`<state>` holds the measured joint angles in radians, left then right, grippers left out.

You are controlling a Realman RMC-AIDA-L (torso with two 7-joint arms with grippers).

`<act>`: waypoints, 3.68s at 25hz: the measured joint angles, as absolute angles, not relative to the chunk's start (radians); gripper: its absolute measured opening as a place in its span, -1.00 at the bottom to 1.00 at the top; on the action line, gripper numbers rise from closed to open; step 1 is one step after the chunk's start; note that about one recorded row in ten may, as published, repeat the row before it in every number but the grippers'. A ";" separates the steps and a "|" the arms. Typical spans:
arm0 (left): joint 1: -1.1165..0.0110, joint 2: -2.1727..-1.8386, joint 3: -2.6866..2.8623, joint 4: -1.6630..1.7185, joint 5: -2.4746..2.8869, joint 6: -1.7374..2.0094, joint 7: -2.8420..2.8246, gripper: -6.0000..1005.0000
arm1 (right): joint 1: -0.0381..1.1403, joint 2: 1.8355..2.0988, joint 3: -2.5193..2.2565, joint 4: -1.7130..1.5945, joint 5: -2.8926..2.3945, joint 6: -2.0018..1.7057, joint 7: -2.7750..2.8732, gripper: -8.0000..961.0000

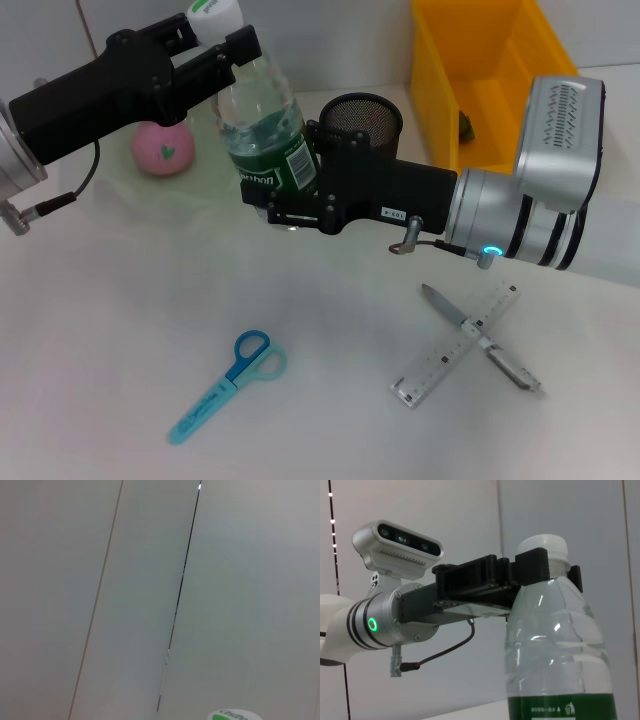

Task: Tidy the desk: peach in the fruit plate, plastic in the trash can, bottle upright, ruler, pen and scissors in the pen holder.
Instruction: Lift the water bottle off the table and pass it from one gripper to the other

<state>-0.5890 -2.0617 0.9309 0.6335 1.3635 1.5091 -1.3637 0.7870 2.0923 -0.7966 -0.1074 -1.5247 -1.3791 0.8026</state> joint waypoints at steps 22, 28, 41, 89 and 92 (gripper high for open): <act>-0.586 -2.058 0.926 0.634 1.362 1.517 -1.368 -0.11 | 0.788 2.092 -0.800 -0.111 -1.525 -1.413 0.809 0.62; -0.586 -2.058 0.926 0.633 1.364 1.518 -1.370 -0.11 | 0.791 2.092 -0.804 -0.114 -1.525 -1.415 0.809 0.64; -0.584 -2.060 0.927 0.634 1.365 1.519 -1.368 -0.11 | 0.804 2.090 -0.809 -0.114 -1.535 -1.394 0.827 0.67; -0.577 -2.060 0.926 0.634 1.362 1.548 -1.359 -0.11 | 0.797 2.087 -0.978 -0.255 -1.537 -1.337 1.021 0.68; -0.574 -2.060 0.926 0.634 1.362 1.554 -1.360 -0.11 | 0.797 2.085 -0.984 -0.264 -1.537 -1.334 1.021 0.69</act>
<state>-0.5740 -2.0601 0.9265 0.6336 1.3619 1.5544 -1.3598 0.7974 2.0853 -0.9840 -0.2636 -1.5374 -1.3336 1.0207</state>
